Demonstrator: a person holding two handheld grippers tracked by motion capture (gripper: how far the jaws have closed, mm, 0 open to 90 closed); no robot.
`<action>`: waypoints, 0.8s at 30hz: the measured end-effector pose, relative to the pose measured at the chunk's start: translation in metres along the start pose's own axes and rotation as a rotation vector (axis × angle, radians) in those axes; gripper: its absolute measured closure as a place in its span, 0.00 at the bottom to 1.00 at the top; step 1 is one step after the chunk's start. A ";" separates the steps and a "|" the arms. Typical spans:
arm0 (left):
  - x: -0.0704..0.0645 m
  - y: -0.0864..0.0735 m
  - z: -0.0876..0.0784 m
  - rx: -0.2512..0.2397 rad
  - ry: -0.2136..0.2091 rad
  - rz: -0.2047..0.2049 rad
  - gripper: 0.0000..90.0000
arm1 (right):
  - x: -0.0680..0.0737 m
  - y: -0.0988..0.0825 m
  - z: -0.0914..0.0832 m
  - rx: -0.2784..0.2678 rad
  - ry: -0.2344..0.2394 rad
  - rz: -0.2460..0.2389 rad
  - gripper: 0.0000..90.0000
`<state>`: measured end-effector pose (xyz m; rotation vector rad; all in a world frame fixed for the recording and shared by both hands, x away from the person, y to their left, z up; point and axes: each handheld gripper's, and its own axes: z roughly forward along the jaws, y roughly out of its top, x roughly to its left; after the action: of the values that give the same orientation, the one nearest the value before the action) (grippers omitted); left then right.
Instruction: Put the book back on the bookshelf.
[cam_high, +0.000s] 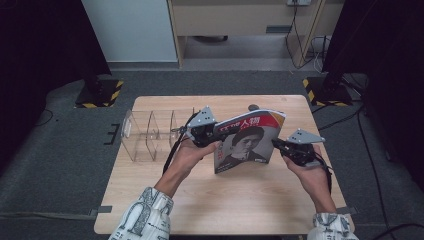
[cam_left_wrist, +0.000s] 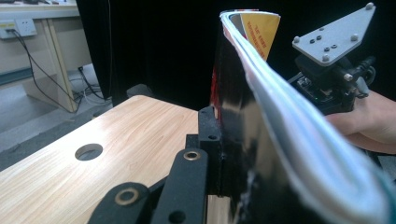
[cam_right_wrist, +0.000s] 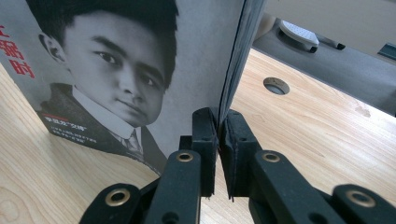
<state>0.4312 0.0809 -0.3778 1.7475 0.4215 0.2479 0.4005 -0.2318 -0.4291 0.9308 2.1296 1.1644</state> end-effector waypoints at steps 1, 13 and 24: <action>0.000 0.000 0.000 -0.001 -0.002 0.003 0.96 | 0.000 0.000 0.000 -0.002 0.000 0.002 0.92; -0.006 0.000 0.001 -0.003 -0.026 0.053 0.96 | -0.006 -0.011 0.005 -0.037 -0.122 0.079 0.43; -0.010 0.002 0.001 -0.019 -0.021 0.053 0.96 | -0.004 -0.031 0.010 0.007 -0.171 0.112 0.34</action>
<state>0.4222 0.0756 -0.3754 1.7432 0.3567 0.2701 0.4008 -0.2416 -0.4601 1.1237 1.9681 1.0893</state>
